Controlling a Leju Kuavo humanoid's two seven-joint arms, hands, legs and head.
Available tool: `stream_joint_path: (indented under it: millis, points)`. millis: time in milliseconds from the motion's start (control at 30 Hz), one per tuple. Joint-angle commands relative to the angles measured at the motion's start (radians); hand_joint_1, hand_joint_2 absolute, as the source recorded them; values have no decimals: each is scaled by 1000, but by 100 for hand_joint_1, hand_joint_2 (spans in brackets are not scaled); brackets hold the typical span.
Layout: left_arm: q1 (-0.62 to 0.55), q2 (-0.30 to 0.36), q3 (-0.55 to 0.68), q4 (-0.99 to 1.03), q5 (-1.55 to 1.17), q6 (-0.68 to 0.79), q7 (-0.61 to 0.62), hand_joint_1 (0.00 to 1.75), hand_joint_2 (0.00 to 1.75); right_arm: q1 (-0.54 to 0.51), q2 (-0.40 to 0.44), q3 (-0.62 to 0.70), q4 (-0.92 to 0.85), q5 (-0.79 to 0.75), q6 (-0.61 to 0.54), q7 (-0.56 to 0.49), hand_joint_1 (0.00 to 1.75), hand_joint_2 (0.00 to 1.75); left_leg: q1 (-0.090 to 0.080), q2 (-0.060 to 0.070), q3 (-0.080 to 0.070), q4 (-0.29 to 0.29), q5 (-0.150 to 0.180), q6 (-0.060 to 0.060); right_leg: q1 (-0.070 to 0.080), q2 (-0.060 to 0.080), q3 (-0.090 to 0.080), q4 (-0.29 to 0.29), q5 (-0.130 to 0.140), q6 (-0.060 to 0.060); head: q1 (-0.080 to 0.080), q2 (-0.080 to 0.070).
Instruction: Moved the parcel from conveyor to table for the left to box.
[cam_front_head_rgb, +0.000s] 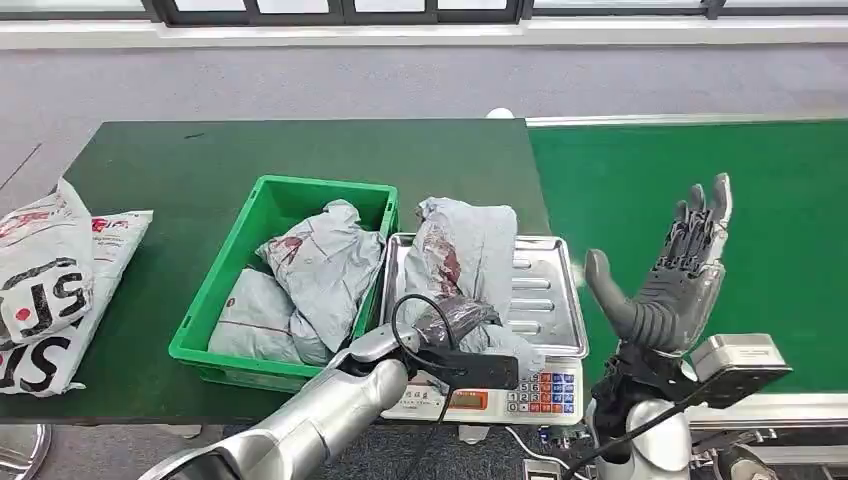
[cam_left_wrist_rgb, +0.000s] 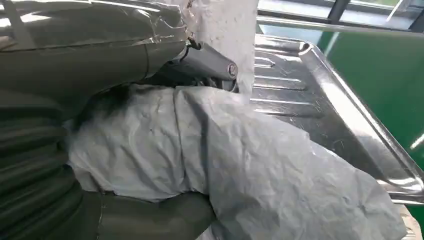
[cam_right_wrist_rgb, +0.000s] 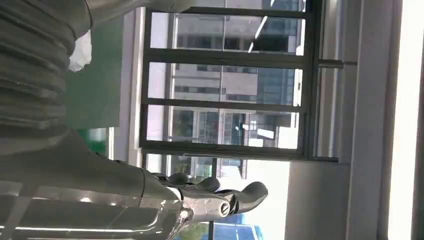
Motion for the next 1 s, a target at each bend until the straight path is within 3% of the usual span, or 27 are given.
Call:
stream_joint_path:
  millis: [33, 200, 267, 333, 400, 533, 633, 767, 800, 833, 867, 900, 1000]
  points:
    - [55, 46, 88, -33, 126, -22, -178, 175, 175, -7, 8, -38, 26, 3, 6, 7, 0, 175, 1, 3, -4, -3, 3, -1, 1, 2, -5, -4, 4, -1, 0, 0]
    - [141, 90, 154, -300, 254, -4, -317, 175, 175, -14, 2, -34, 27, -12, 19, 10, 0, 175, 0, 2, 5, -3, 4, -2, 0, 2, -4, -2, 3, -2, 0, 0]
    - [198, 101, 174, -486, 264, 219, -486, 175, 175, -25, -1, -29, 30, -21, 23, 13, 0, 175, 0, 4, 4, -2, 4, -2, 1, 3, -6, -2, 4, -2, 0, 0]
    - [259, 116, 188, -655, 376, 261, -591, 175, 175, -44, 3, -24, 45, -35, 28, 20, 0, 175, 0, 5, 2, -1, 3, -2, 1, 4, -8, -1, 4, -2, 0, 0]
    - [294, 182, 108, -832, 481, 370, -591, 175, 175, -58, -2, -10, 66, -38, 24, 21, 0, 175, 0, 4, -2, 0, 3, -2, 1, 4, -12, 0, 4, -2, 0, 0]
    - [290, 280, -28, -1001, 591, 525, -591, 175, 175, -72, -9, -7, 95, -55, 20, 16, 0, 175, 1, 4, -3, -1, 3, -2, 1, 4, -13, 0, 3, -2, 0, 0]
    - [279, 311, -81, -1050, 619, 654, -591, 175, 175, -76, -16, -6, 105, -61, 18, 14, 0, 175, 1, 2, -4, -1, 3, -2, 1, 2, -14, 0, 2, -2, 0, 0]
    - [274, 316, -42, -1049, 588, 704, -591, 175, 175, -69, -28, -3, 106, -71, 10, 9, 0, 175, 2, 2, -4, -2, 3, -2, 2, 2, -13, -2, 3, -2, 0, 0]
    - [273, 314, -11, -1021, 557, 704, -591, 162, 175, -60, -34, -1, 99, -73, 4, 7, 0, 175, 0, 1, -4, -2, 3, -2, 1, 1, -13, -1, 2, -1, 0, 0]
    - [275, 309, 20, -987, 546, 702, -591, 133, 175, -53, -38, -1, 94, -73, 1, 7, 0, 175, 1, 2, -3, -2, 4, -2, 2, 2, -12, -2, 3, -2, 0, 0]
    - [278, 292, 70, -927, 502, 704, -589, 171, 175, -42, -37, -4, 86, -73, -6, 5, 0, 175, 1, 0, -3, -2, 4, -2, 1, 0, -12, -1, 2, -1, 0, 0]
    - [287, 259, 156, -879, 460, 626, -591, 175, 175, -21, -42, -5, 71, -73, -13, 3, 0, 175, 1, 1, -3, -3, 4, -2, 1, 0, -11, -3, 3, -2, 0, 0]
    - [293, 250, 295, -784, 352, 493, -491, 175, 175, 12, -51, -15, 52, -71, -19, -6, 0, 175, 1, 0, -2, -4, 4, -2, 1, 0, -10, -3, 3, -2, 0, 0]
